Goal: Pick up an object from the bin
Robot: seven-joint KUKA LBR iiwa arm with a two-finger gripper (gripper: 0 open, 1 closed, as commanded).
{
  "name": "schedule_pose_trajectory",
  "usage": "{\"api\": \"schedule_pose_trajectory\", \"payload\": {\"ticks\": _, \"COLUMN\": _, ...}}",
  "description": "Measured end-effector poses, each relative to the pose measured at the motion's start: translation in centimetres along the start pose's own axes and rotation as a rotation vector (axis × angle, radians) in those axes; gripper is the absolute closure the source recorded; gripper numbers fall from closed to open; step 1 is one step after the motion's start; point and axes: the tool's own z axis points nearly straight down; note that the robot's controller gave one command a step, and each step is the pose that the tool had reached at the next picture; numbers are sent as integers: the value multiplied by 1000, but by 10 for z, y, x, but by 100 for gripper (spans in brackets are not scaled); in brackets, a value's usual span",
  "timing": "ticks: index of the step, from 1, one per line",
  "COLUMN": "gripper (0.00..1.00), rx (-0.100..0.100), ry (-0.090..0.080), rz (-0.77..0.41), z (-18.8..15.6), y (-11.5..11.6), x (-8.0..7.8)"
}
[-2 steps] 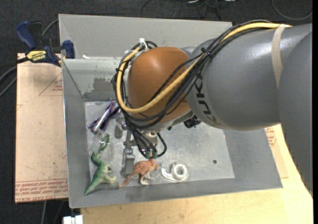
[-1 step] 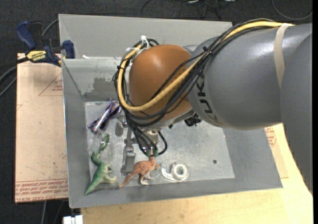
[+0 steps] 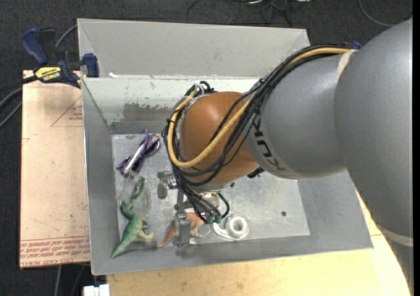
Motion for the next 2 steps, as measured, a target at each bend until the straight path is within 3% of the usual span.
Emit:
{"api": "schedule_pose_trajectory", "payload": {"ticks": 1, "gripper": 0, "rx": 0, "ry": -11, "rz": -198, "z": 49, "y": -7, "x": 3}}
{"api": "schedule_pose_trajectory", "payload": {"ticks": 2, "gripper": 100, "rx": -1, "ry": -16, "rz": -102, "z": 61, "y": -60, "x": 13}}
